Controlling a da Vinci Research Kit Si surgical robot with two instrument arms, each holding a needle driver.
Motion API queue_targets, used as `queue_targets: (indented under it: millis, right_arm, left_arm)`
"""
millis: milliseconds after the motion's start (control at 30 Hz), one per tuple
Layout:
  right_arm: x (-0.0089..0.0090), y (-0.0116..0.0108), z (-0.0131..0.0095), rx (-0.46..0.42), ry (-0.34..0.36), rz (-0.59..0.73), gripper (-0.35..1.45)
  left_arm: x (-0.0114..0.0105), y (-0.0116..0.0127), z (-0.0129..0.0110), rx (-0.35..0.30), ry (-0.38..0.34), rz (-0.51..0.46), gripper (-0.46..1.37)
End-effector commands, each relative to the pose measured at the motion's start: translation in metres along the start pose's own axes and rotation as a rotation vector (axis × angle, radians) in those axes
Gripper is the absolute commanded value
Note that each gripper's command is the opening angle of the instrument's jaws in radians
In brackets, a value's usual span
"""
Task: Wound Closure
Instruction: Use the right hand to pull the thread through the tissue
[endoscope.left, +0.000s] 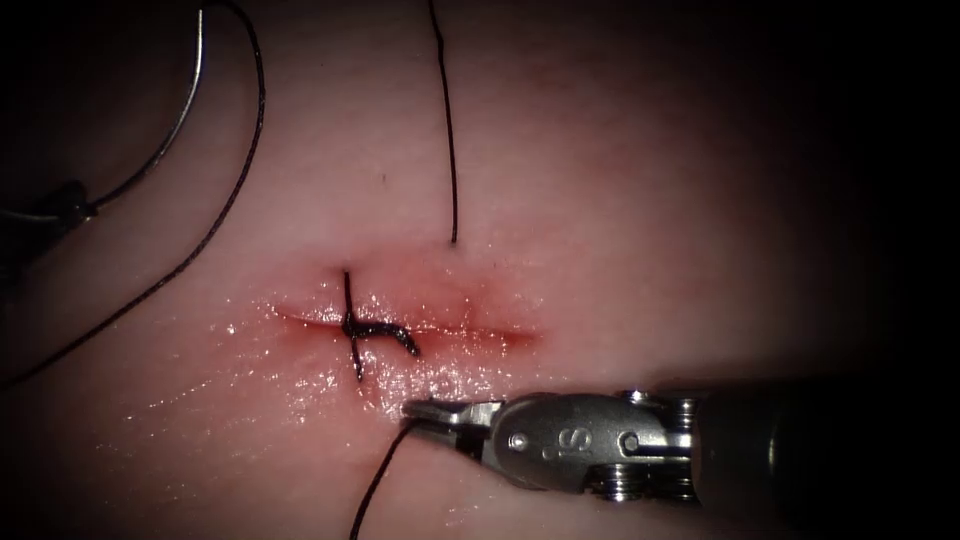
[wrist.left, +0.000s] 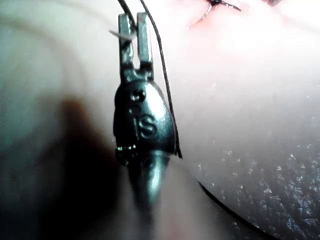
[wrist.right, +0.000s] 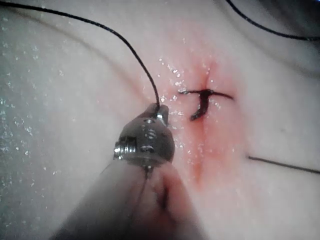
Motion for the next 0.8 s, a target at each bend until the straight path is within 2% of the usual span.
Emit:
queue_targets:
  millis: [33,200,333,567,800]
  right_arm:
    - [0.0000,-0.0001,0.0000,0.002,-0.004,0.000,-0.35]
    - [-0.0001,-0.0001,-0.0002,0.011,-0.006,0.009,-0.35]
    - [-0.0001,-0.0011,-0.0008,0.025,-0.006,0.025,-0.35]
    - [0.0014,-0.0052,-0.0023,0.060,-0.005,0.071,-0.35]
    - [0.0039,-0.0100,-0.0039,0.092,0.017,0.057,-0.35]
  left_arm:
    - [0.0001,0.0000,0.0000,-0.005,0.003,-0.001,-0.35]
    - [0.0001,0.0001,-0.0001,-0.004,0.003,-0.001,-0.35]
    - [0.0001,0.0001,-0.0001,-0.004,0.003,-0.001,-0.35]
    - [0.0001,0.0002,-0.0001,-0.004,0.004,0.005,-0.35]
    - [0.0000,0.0003,0.0000,0.001,0.004,0.006,-0.35]
